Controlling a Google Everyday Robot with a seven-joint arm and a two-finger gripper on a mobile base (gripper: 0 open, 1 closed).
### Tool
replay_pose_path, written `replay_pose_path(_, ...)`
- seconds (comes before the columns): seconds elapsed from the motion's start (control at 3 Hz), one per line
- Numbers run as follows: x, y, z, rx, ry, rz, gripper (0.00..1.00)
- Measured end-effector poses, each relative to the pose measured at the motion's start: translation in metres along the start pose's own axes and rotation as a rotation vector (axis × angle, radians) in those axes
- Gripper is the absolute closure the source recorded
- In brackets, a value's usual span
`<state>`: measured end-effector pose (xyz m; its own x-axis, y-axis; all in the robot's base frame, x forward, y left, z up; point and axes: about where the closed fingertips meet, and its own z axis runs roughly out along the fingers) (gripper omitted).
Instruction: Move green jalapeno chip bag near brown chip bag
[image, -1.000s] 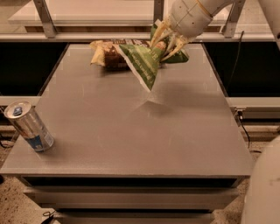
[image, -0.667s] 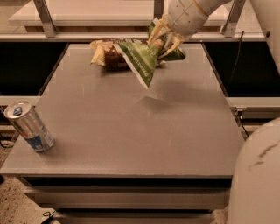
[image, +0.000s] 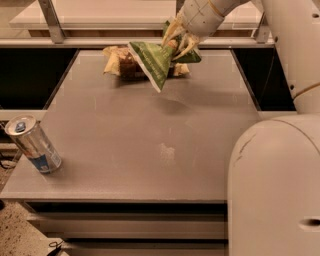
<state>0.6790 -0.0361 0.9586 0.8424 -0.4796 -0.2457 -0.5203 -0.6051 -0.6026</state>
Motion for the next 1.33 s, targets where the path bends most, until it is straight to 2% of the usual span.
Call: replay_pose_path(1.33,0.034,0.012,-0.002,0.007,0.032,0.067,1.0)
